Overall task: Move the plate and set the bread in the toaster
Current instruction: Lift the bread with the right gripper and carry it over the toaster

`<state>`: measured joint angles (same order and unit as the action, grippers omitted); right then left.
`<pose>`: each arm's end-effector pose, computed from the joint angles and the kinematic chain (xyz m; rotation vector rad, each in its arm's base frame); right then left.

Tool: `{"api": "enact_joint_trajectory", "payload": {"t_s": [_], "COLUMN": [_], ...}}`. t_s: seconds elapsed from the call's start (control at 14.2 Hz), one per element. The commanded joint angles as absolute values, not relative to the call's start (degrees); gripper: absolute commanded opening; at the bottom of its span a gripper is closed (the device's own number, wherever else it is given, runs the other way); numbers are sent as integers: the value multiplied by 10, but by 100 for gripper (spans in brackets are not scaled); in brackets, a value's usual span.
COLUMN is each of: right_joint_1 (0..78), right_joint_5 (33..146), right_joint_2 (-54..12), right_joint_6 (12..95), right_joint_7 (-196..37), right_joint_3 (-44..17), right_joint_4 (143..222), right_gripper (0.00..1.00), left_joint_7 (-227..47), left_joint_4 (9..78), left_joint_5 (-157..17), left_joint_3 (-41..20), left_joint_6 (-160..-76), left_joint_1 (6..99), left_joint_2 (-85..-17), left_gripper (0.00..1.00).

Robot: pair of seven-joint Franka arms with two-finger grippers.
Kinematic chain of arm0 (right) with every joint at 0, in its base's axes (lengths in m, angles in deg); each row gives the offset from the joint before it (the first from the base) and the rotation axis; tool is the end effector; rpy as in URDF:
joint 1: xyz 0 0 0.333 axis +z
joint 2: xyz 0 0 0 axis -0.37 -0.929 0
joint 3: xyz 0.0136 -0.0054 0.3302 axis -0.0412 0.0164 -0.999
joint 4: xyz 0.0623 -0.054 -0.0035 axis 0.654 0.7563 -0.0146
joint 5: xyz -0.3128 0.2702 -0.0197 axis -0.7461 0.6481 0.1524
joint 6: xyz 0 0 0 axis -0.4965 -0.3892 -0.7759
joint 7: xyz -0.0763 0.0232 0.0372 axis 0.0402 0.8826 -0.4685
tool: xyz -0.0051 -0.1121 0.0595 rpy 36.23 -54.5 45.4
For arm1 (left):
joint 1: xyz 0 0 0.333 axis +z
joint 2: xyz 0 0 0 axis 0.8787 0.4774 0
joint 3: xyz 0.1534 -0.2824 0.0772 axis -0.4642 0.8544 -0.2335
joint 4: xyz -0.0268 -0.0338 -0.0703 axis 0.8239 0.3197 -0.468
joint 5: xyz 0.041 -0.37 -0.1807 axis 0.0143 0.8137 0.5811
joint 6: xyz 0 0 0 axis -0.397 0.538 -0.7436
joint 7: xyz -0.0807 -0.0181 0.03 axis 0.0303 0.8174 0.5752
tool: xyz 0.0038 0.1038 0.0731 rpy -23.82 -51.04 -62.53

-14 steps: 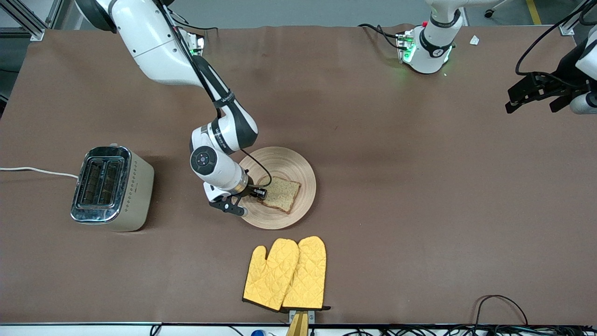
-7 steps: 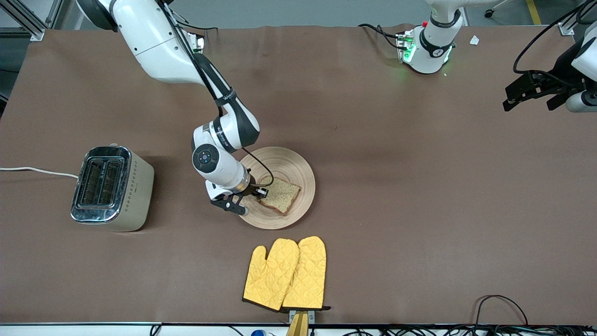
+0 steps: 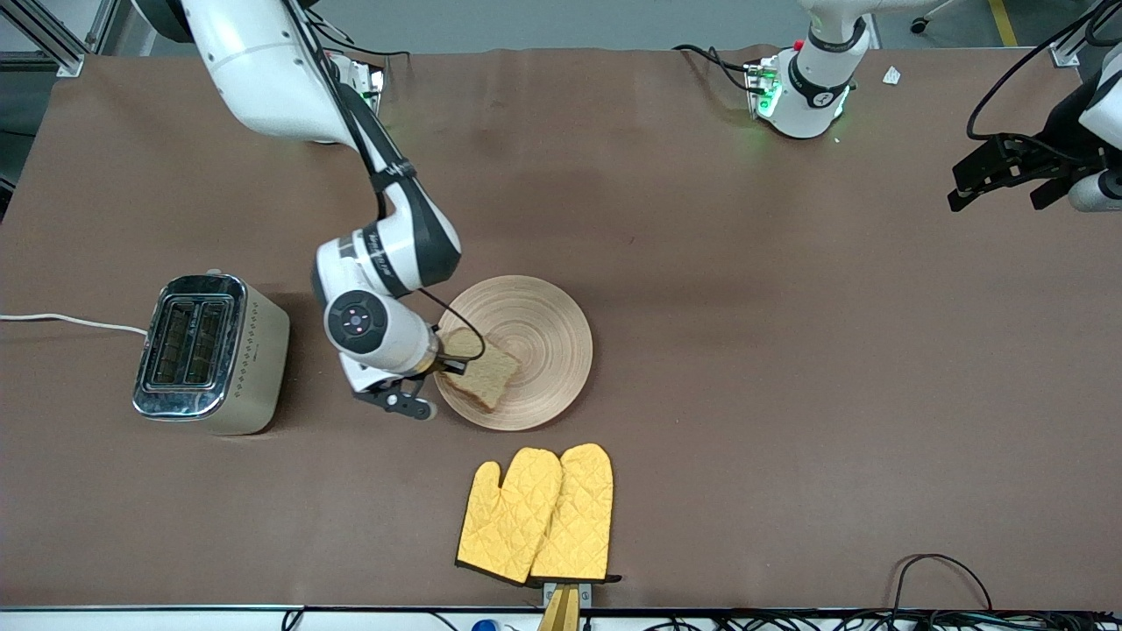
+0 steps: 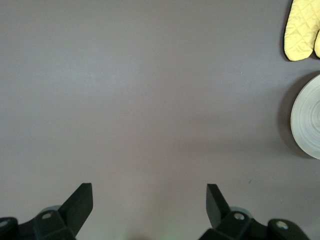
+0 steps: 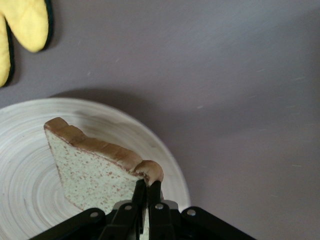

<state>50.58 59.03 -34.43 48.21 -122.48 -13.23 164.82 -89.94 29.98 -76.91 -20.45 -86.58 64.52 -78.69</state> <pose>0.6640 0.3056 0.2925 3.0652 -0.4567 -0.2133 0.5530 -0.0574 0.6643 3.1105 0.0276 0.0315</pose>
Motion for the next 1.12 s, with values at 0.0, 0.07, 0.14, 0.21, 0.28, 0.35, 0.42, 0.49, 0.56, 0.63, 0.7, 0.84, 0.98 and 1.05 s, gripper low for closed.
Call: {"api": "enact_joint_trajectory", "payload": {"t_s": [0.0, 0.07, 0.14, 0.21, 0.28, 0.35, 0.42, 0.49, 0.56, 0.63, 0.7, 0.84, 0.98, 1.05], "right_joint_1": [483, 475, 464, 453, 450, 448, 448, 449, 449, 447, 447, 447, 437, 428], "right_joint_5": [529, 500, 469, 431, 401, 360, 317, 277, 245, 213, 188, 151, 105, 100], "right_joint_2": [-342, -343, -344, -344, -344, -342, -342, -341, -331, -319, -318, -317, -321, -321], "right_joint_6": [355, 308, 264, 226, 208, 188, 167, 153, 148, 146, 145, 122, 124, 127], "right_joint_7": [-1168, -1141, -1115, -1064, -1022, -980, -936, -899, -882, -873, -856, -826, -821, -824], "right_joint_3": [-128, -124, -121, -121, -119, -117, -114, -114, -116, -116, -116, -96, -92, -91], "right_joint_4": [1575, 1544, 1519, 1509, 1508, 1508, 1507, 1508, 1509, 1511, 1512, 1515, 1525, 1532], "right_gripper": [0, 0, 0, 0, 0, 0, 0, 0, 0, 0, 0, 0, 0, 0], "left_joint_7": [-895, -895, -895, -895, -895, -894, -895, -899, -902, -902, -902, -907, -909, -902], "left_joint_4": [306, 306, 307, 308, 308, 307, 307, 308, 308, 307, 307, 307, 306, 305], "left_joint_5": [-761, -761, -761, -761, -762, -764, -766, -766, -766, -768, -768, -766, -767, -768], "left_joint_3": [-206, -205, -205, -205, -205, -204, -203, -203, -203, -203, -204, -207, -208, -209], "left_joint_6": [-881, -885, -886, -886, -886, -886, -885, -880, -878, -878, -878, -878, -878, -878], "left_joint_1": [648, 646, 646, 646, 646, 645, 645, 645, 646, 646, 647, 648, 649, 650], "left_joint_2": [-794, -793, -792, -792, -792, -790, -790, -791, -791, -790, -789, -787, -784, -780], "left_gripper": [100, 100, 100, 100, 100, 100, 100, 100, 100, 100, 100, 100, 100, 100]}}
